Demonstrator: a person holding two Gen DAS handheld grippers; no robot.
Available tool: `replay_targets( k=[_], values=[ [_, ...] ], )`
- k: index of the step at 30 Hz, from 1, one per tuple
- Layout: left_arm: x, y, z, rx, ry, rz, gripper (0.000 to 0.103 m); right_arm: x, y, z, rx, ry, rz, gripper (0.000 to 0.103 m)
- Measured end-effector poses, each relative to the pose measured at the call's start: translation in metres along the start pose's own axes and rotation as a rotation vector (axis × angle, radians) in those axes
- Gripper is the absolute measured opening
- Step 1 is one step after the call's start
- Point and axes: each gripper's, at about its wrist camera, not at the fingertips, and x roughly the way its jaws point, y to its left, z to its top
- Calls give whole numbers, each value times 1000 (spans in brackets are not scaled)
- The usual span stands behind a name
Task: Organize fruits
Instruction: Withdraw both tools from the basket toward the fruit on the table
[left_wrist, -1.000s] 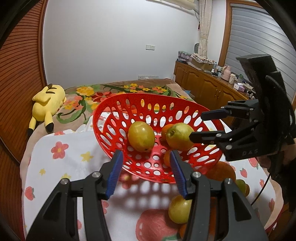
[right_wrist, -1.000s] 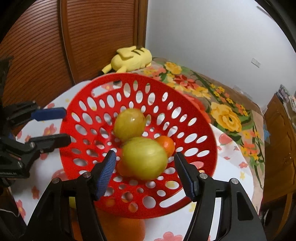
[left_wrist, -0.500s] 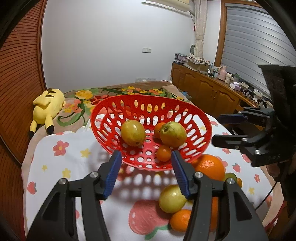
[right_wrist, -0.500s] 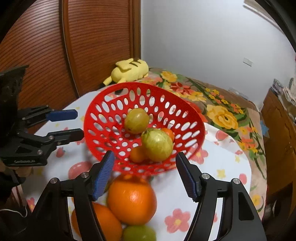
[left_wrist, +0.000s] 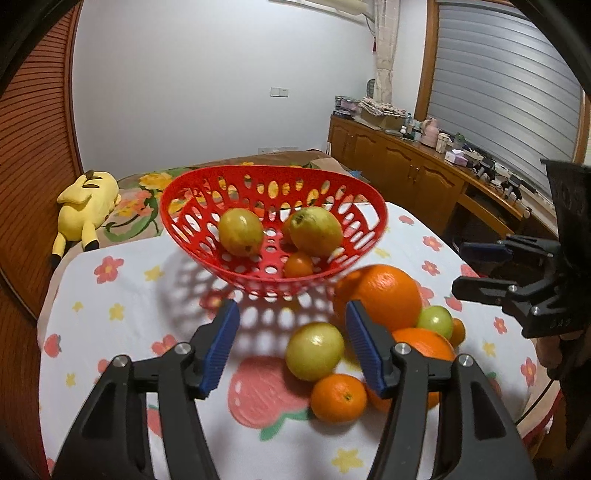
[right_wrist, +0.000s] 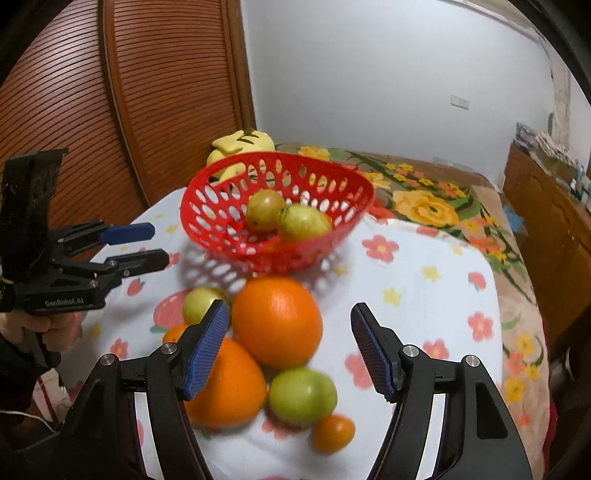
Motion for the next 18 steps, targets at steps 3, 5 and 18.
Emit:
replay_targets(
  k=[3, 5, 18],
  values=[
    [-4, -10, -6, 5, 2, -12, 62, -7, -6, -17, 26, 4, -7, 71],
    [-7, -16, -9, 8, 3, -22, 63, -11, -9, -25, 34, 6, -13, 71],
    [-4, -54, -26, 32, 37, -78, 63, -10, -29, -80, 99, 58, -37, 54]
  ],
)
